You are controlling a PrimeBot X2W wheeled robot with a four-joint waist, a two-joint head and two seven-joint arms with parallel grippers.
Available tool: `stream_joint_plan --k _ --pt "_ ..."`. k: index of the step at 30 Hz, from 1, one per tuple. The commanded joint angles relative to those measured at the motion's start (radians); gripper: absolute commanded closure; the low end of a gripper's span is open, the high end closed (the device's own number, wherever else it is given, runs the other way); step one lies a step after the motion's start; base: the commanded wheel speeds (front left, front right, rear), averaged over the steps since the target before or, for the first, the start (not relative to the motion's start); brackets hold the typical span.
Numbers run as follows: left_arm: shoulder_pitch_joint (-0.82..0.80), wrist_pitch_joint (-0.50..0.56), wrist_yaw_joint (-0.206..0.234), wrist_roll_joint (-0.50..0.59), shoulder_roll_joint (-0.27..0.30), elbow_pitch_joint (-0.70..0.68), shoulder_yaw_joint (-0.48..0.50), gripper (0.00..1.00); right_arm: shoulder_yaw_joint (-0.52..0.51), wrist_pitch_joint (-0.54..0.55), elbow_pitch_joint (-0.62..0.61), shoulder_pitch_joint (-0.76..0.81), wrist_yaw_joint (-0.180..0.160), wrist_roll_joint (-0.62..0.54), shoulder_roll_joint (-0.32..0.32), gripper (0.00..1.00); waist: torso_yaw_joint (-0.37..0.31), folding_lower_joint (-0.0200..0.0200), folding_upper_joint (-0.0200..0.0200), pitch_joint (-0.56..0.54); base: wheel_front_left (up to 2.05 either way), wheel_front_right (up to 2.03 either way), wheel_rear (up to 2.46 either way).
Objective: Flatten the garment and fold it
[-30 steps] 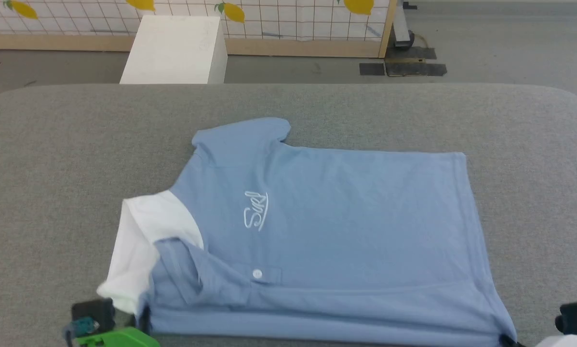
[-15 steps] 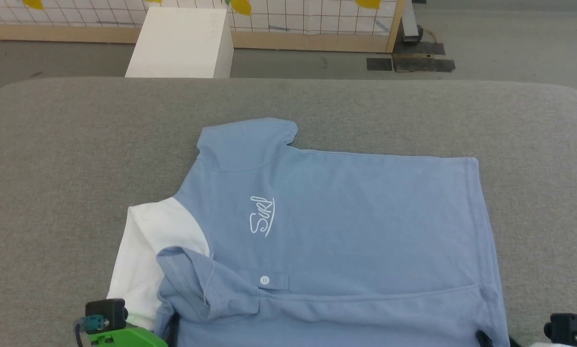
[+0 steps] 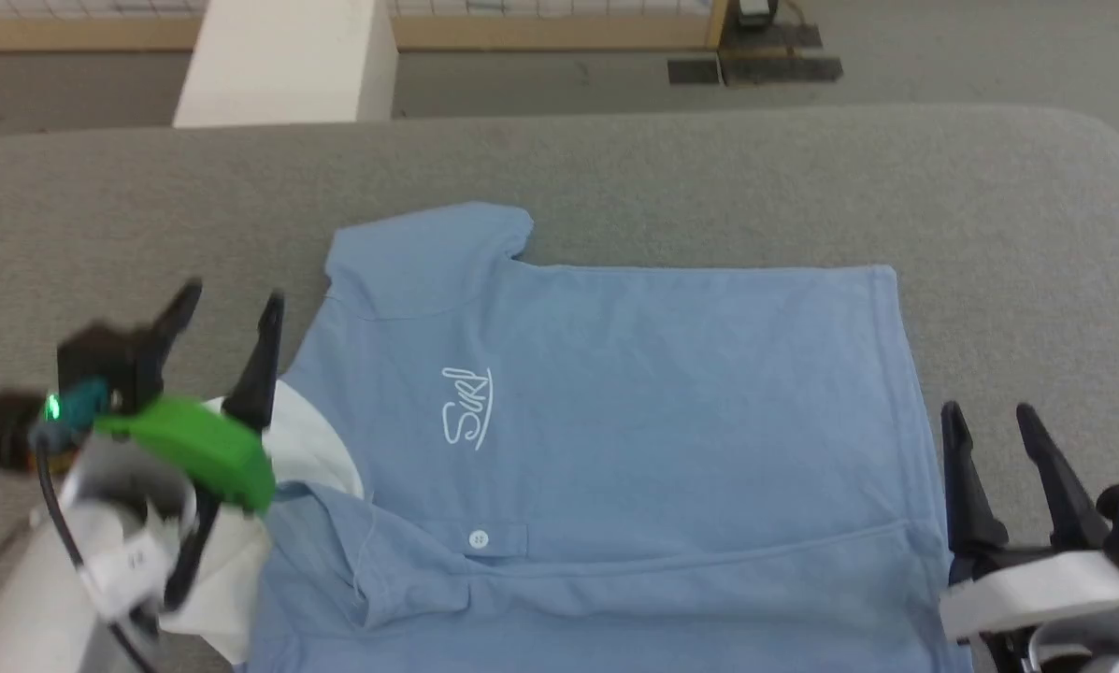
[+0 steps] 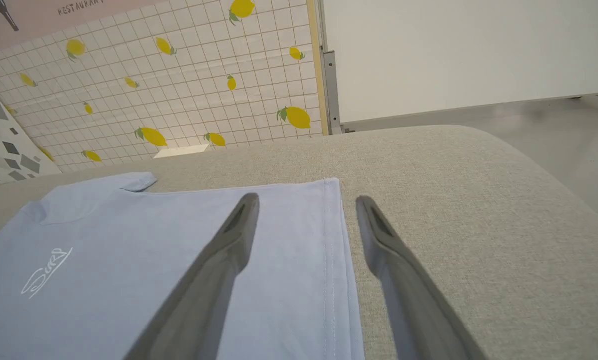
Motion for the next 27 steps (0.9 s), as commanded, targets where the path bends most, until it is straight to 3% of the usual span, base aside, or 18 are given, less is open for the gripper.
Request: stream_joint_plan --k 1,5,9,17,21,27 --pt "-0.070 -0.012 -0.031 0.011 0.008 0.029 -0.011 0.00 0.009 -0.024 -0.006 -0.026 -0.001 -0.014 0.000 0.00 -0.035 0.0000 -0.0001 0.063 0.00 0.00 0.00" --pt "-0.273 0.027 -0.142 0.005 0.031 0.157 -0.056 0.00 0.036 -0.060 -0.012 -0.080 -0.001 -0.022 0.000 0.00 -0.065 0.0000 -0.0001 0.131 0.00 0.00 0.00" --pt "-0.441 0.147 -0.187 -0.050 0.055 0.263 -0.105 0.00 0.060 -0.066 -0.006 -0.124 -0.001 -0.024 0.000 0.00 -0.100 0.0000 -0.0001 0.190 0.00 0.00 0.00" --pt "-0.638 0.460 -0.199 -0.206 0.125 0.379 -0.209 0.00 0.105 -0.088 0.009 -0.181 -0.001 -0.015 0.000 0.00 -0.163 0.0000 -0.0001 0.286 0.00 0.00 0.00" --pt "-0.683 0.577 -0.197 -0.227 0.156 0.419 -0.226 0.00 0.126 -0.099 0.021 -0.199 -0.001 -0.007 0.000 0.00 -0.186 0.0000 -0.0001 0.317 0.00 0.00 0.00" --pt "-0.683 0.700 -0.155 -0.242 0.178 0.448 -0.236 0.00 0.144 -0.112 0.041 -0.224 -0.001 0.000 0.000 0.00 -0.205 0.0000 -0.0001 0.345 0.00 0.00 0.00"
